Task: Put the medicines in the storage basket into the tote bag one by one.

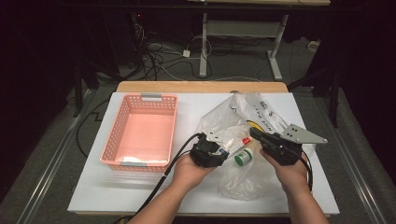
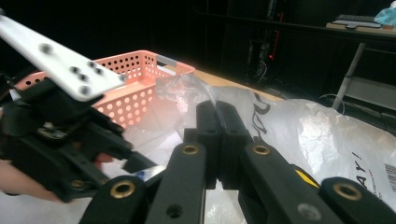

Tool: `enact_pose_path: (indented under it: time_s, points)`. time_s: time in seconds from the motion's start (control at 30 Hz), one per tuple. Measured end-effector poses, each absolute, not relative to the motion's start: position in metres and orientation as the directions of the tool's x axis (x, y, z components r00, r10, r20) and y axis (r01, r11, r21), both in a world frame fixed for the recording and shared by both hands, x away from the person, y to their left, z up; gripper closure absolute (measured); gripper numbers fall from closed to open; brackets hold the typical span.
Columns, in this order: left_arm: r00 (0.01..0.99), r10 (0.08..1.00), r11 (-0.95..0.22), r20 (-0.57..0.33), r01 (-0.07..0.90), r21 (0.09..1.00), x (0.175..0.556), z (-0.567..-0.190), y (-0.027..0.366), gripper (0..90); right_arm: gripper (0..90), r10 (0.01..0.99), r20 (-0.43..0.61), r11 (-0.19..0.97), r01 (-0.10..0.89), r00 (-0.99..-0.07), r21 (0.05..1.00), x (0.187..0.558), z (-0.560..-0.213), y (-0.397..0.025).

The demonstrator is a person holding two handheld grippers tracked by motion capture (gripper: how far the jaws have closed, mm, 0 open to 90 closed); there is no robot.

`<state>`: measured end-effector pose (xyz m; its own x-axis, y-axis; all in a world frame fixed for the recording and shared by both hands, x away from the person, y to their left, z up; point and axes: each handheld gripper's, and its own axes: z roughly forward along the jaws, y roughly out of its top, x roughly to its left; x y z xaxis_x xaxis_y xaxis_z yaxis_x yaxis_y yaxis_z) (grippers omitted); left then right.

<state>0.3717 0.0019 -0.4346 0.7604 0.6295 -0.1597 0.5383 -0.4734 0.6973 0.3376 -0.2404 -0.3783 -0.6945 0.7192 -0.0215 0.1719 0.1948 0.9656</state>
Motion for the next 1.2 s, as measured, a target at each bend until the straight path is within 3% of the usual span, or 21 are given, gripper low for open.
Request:
enact_pose_path:
  time_s: [0.57, 0.9, 1.1, 1.2]
  points:
    - [0.7, 0.708, -0.46, -0.095, 0.559, 0.69, 0.422, -0.442, -0.032, 58.1, 90.0, 0.723, -0.009, 0.187, 0.184, -0.691, 0.965, 0.34, -0.382, -0.242]
    - [0.682, 0.723, -0.438, -0.114, 0.579, 0.687, 0.433, -0.453, -0.037, 57.6, 90.0, 0.721, -0.002, 0.195, 0.2, -0.693, 0.96, 0.344, -0.387, -0.239]
    - [0.708, 0.696, -0.451, -0.121, 0.562, 0.694, 0.429, -0.447, -0.034, 42.0, 90.0, 0.724, 0.002, 0.194, 0.206, -0.69, 0.959, 0.345, -0.389, -0.24]
    - [0.729, 0.673, -0.459, -0.124, 0.543, 0.703, 0.418, -0.442, -0.03, 41.0, 90.0, 0.724, -0.002, 0.196, 0.204, -0.689, 0.959, 0.344, -0.388, -0.24]
